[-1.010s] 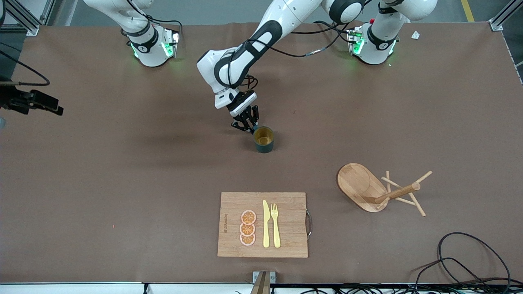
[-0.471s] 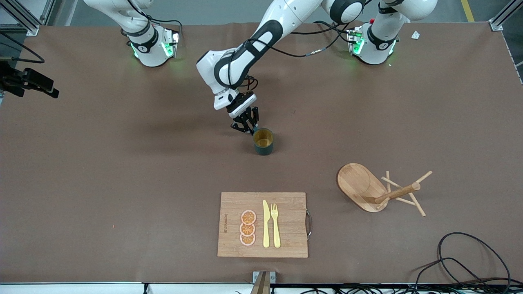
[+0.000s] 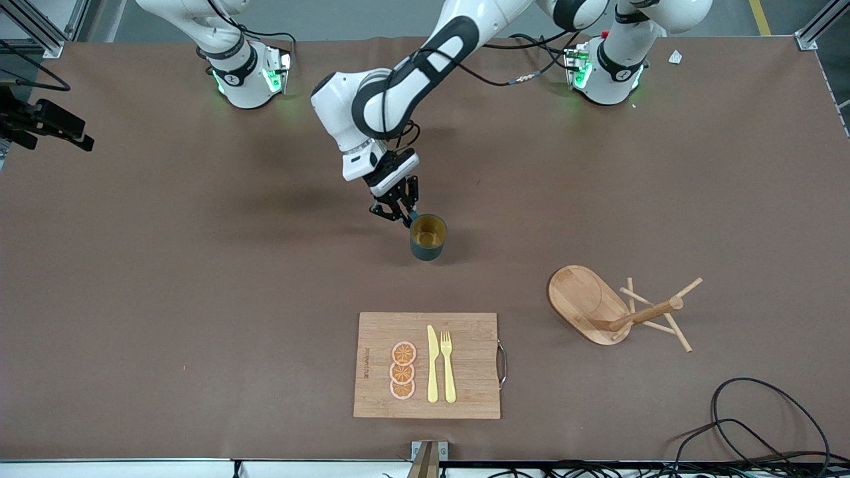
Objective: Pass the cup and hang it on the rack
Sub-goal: 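Lift the mug and carry it to the wooden rack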
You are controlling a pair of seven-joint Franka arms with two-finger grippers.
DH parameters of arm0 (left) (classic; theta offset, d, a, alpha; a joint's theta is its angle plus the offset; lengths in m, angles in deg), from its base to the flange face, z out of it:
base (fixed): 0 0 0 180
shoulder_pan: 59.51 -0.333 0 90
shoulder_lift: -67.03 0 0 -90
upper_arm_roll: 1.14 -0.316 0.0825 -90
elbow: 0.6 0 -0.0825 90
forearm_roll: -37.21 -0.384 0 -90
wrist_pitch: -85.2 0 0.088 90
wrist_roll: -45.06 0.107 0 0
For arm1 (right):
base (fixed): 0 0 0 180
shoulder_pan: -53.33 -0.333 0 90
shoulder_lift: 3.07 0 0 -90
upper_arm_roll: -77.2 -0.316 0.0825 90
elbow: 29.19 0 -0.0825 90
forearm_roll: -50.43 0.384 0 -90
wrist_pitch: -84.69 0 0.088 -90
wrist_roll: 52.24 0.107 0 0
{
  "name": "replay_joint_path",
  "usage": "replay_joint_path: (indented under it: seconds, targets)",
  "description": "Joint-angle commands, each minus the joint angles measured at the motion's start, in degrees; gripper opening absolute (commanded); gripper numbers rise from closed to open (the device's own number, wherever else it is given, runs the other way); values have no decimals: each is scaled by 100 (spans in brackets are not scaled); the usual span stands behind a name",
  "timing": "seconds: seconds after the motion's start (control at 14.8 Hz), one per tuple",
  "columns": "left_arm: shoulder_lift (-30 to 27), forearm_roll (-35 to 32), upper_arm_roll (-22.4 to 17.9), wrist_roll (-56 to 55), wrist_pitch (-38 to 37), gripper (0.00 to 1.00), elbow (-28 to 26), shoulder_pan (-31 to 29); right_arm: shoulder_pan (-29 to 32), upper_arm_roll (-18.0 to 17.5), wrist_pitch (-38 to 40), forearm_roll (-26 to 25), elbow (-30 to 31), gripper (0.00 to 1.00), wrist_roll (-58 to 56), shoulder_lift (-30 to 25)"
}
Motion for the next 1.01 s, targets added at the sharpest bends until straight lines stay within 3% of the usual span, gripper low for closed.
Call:
replay_joint_path:
  seconds: [0.0,0.47,0.94]
  targets:
    - [-640,738,37,382,173,0,-132,-417,56,-24,-56,-2,224,100,14,-301]
    - [-1897,3199,19,1621,200,0,-159,-1700,127,-33,58,-11,181,100,-214,-292]
    - [-2320,5941,19,2851,156,0,-194,-3351,74,-68,243,-169,66,100,-206,-292]
